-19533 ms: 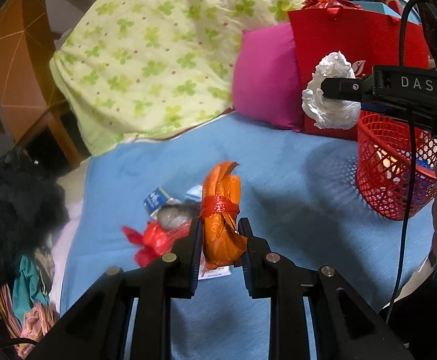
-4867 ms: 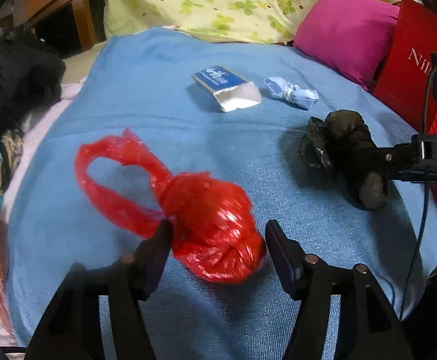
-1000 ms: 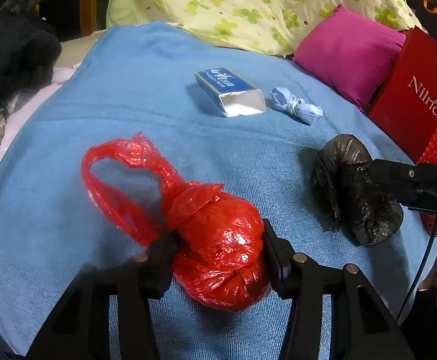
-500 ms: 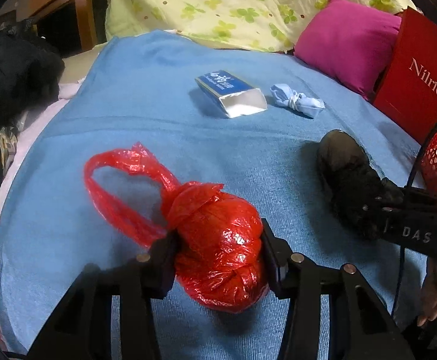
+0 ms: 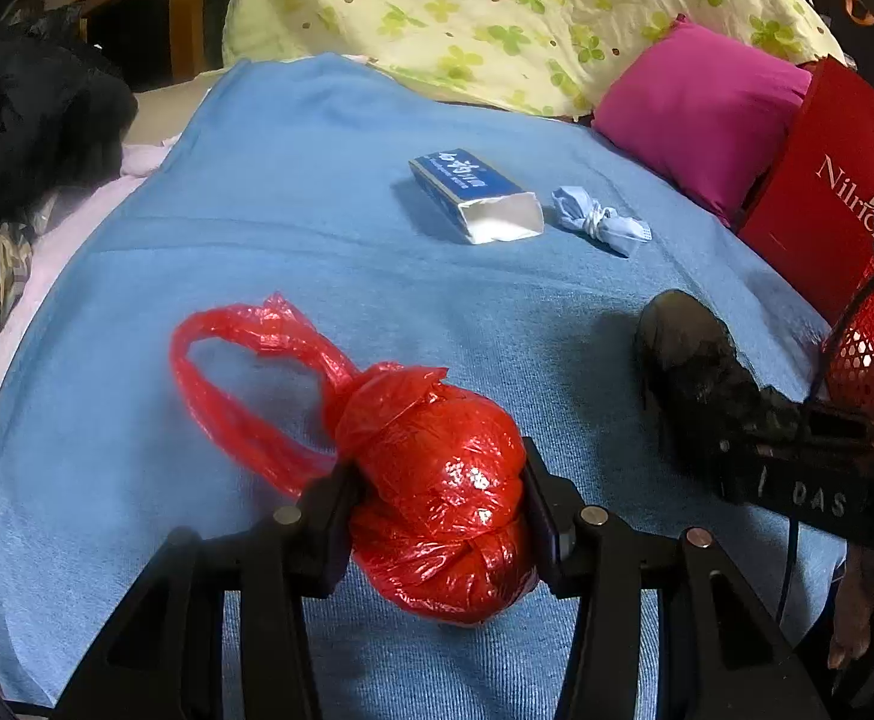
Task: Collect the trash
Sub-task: 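Lift the red bag with the left tool while the right tool regrips the black bag, then carry the red bag and black bag over the red mesh basket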
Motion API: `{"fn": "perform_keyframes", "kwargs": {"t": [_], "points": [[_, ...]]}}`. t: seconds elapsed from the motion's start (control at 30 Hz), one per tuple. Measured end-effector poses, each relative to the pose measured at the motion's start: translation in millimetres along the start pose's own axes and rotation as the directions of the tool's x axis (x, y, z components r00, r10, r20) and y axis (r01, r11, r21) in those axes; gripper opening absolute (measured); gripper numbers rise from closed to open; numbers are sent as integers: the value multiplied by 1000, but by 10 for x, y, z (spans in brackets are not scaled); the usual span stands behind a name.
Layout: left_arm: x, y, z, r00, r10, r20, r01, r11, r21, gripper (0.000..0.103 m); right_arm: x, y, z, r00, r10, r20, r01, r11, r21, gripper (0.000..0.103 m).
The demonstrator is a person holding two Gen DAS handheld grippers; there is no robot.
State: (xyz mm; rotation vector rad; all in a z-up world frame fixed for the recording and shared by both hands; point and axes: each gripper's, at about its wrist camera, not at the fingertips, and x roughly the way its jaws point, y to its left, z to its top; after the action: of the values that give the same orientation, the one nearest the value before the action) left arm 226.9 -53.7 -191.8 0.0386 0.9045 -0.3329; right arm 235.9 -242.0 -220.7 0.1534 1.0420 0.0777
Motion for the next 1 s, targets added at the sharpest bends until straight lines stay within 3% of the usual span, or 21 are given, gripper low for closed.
{"fn": "perform_keyframes", "kwargs": {"t": [0.23, 0.6, 0.73, 0.83, 1.0], "points": [[-46, 1, -5, 999, 14, 29, -15, 1000, 10, 50, -133, 7, -126, 998, 60, 5, -60, 998, -6, 39], [-152, -138, -82, 992, 76, 99, -86, 992, 91, 50, -422, -428, -337, 989, 118, 85, -126, 988, 93, 39], [-246, -163, -139, 990, 68, 120, -80, 991, 104, 50, -566, -497, -336, 982, 127, 141, -139, 987, 78, 39], [-284, -225, -150, 987, 99, 127, -115, 985, 126, 50, -651, -568, -346, 976, 143, 165, -158, 984, 79, 39], [-468, -375, -143, 989, 73, 127, -86, 991, 101, 50, -800, -659, -379, 970, 133, 201, -146, 988, 51, 39]]}}
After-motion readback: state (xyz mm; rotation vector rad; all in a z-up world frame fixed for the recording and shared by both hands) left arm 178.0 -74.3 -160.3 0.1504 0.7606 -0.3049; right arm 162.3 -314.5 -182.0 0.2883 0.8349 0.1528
